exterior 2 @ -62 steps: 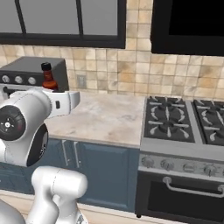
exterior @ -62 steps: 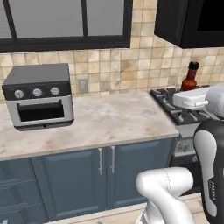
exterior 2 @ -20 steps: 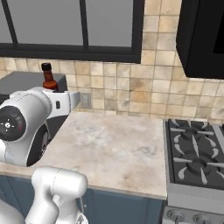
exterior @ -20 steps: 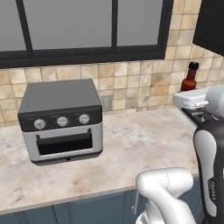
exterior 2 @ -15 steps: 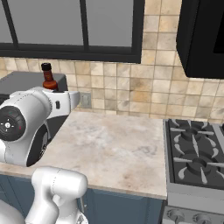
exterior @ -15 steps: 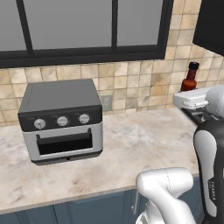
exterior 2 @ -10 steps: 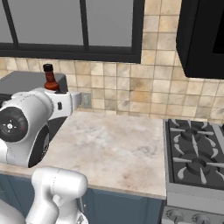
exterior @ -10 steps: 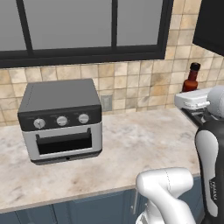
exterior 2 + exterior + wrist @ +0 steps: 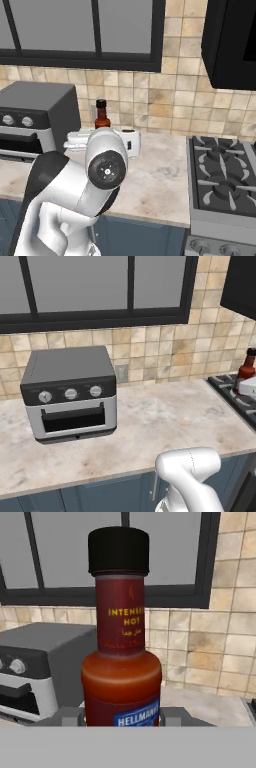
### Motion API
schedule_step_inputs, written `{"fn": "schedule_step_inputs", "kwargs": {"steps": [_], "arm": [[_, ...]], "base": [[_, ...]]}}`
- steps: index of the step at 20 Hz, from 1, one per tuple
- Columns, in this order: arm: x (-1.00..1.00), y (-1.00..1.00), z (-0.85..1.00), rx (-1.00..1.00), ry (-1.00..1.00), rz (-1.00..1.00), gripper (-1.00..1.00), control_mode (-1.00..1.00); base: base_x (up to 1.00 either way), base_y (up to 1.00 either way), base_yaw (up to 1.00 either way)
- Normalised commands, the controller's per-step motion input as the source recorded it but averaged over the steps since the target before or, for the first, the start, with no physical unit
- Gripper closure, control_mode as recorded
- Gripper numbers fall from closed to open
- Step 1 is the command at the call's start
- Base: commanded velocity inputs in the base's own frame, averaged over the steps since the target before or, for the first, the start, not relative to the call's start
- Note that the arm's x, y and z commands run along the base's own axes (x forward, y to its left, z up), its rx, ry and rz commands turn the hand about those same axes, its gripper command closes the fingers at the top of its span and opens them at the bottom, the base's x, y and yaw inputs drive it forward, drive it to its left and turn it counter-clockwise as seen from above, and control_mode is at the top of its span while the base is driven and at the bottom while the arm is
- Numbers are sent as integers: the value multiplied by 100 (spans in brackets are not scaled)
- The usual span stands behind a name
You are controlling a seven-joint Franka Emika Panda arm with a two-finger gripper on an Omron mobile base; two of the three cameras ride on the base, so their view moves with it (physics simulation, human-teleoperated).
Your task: Take 2 condiments from the cabinet and move them on the counter near the stove.Make sure the condiments are lined up with each other, next to each other.
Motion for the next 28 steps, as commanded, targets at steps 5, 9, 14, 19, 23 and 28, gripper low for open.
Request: {"fn": "schedule_step_inputs", "kwargs": {"steps": [5,9,14,19,23,28], "arm": [[18,-67,-66,1,0,31,100,-100],[39,-43,-76,0,0,22,100,-100],[39,-3,-71,0,0,3,100,-100],[41,-11,-72,0,4,0,100,-100],[44,-34,-88,-2,3,-1,100,-100],[30,-43,-67,-1,4,-7,100,-100]], "base": [[0,0,0],[0,0,0],[0,0,0],[0,0,0],[0,0,0],[0,0,0]]}}
